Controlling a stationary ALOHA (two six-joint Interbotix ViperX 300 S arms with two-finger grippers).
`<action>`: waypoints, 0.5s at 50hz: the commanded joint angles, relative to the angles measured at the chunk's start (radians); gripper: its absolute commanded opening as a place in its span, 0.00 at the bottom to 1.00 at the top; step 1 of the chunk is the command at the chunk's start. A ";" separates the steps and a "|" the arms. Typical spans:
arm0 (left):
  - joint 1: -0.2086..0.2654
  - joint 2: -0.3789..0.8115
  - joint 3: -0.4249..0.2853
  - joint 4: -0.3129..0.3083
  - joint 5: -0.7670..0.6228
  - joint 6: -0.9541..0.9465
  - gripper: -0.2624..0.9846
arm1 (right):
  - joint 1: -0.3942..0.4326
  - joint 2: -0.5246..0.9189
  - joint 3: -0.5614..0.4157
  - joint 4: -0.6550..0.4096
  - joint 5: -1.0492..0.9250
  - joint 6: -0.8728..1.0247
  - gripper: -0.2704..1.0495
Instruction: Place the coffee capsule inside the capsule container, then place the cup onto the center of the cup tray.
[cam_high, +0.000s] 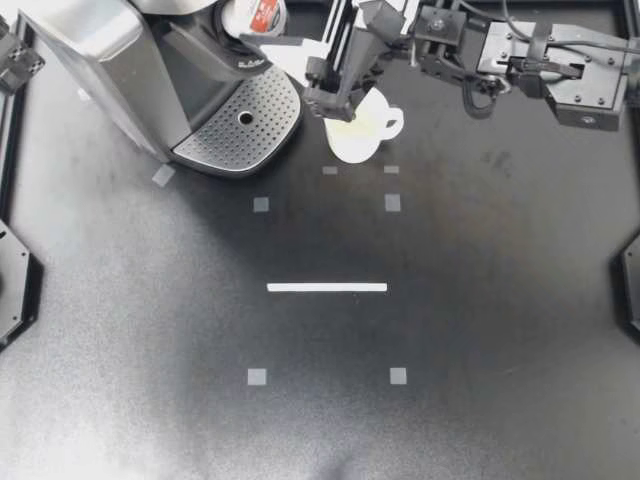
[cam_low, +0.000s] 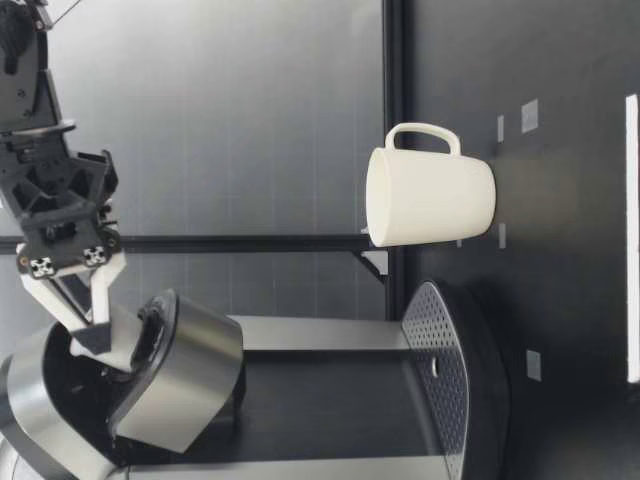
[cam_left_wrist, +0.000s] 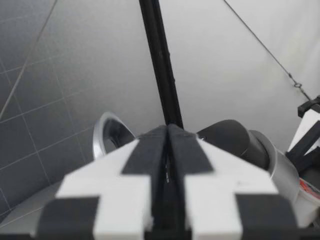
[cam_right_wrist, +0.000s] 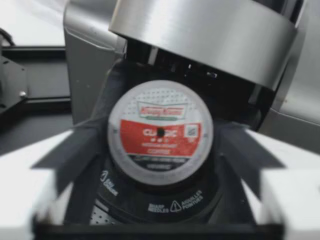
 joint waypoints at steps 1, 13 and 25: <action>0.002 0.002 -0.012 0.005 0.003 -0.002 0.30 | -0.008 -0.011 -0.028 -0.002 -0.021 -0.012 0.82; 0.002 0.002 -0.005 0.006 0.006 -0.005 0.30 | -0.005 -0.014 -0.028 0.000 -0.031 -0.014 0.83; 0.003 0.003 0.014 0.006 0.123 -0.006 0.30 | 0.009 -0.055 0.015 0.003 -0.046 -0.014 0.83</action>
